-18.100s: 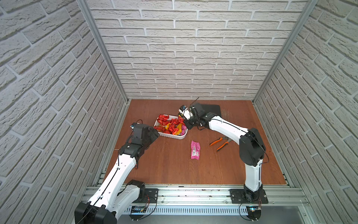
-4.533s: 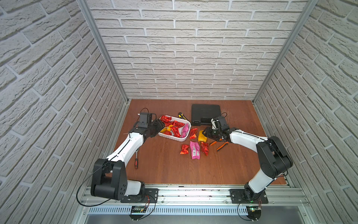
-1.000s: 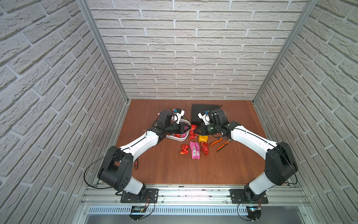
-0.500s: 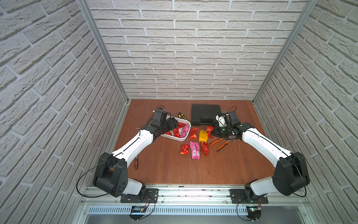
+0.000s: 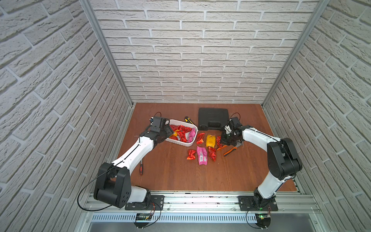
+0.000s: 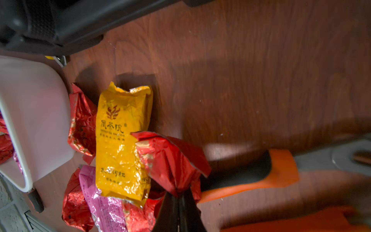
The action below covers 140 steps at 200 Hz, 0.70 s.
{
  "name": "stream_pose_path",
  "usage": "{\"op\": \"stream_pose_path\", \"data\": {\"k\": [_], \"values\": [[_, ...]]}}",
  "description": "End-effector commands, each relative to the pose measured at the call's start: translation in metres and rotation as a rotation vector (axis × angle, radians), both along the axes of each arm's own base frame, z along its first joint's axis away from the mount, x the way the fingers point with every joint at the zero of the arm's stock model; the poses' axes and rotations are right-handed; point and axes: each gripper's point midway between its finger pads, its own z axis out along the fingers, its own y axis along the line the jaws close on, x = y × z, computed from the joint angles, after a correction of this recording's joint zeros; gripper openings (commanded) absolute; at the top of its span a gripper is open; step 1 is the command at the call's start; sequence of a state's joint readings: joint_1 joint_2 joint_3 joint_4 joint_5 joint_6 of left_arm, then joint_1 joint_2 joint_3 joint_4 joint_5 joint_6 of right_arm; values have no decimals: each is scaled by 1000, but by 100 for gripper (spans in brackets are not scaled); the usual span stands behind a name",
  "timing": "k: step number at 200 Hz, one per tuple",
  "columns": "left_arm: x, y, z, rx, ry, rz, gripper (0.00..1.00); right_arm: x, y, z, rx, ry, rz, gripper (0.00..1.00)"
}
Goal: Take the tea bags out of the storage box
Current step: Place the tea bag at the center of the board, then pick up the tea bag from the storage box.
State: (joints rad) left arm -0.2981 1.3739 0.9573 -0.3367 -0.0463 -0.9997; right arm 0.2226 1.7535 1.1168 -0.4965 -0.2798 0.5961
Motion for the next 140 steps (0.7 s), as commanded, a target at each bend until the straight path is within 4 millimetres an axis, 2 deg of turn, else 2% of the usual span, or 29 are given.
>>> {"op": "stream_pose_path", "data": {"k": [1,33,70,111,140], "values": [[8,0,0,-13,-15,-9,67,24,10,13,49,-77,-16,10],[17,-2,-1,-20,-9,-22,66,19,1,21,-3,-88,-20,35],[26,-3,-6,-22,4,-22,66,7,-10,42,-55,-125,0,52],[42,-4,-13,-21,16,-18,63,-6,-12,70,-48,-206,26,54],[63,-1,-18,-16,2,6,61,-12,-10,81,-27,-248,43,54]]}}
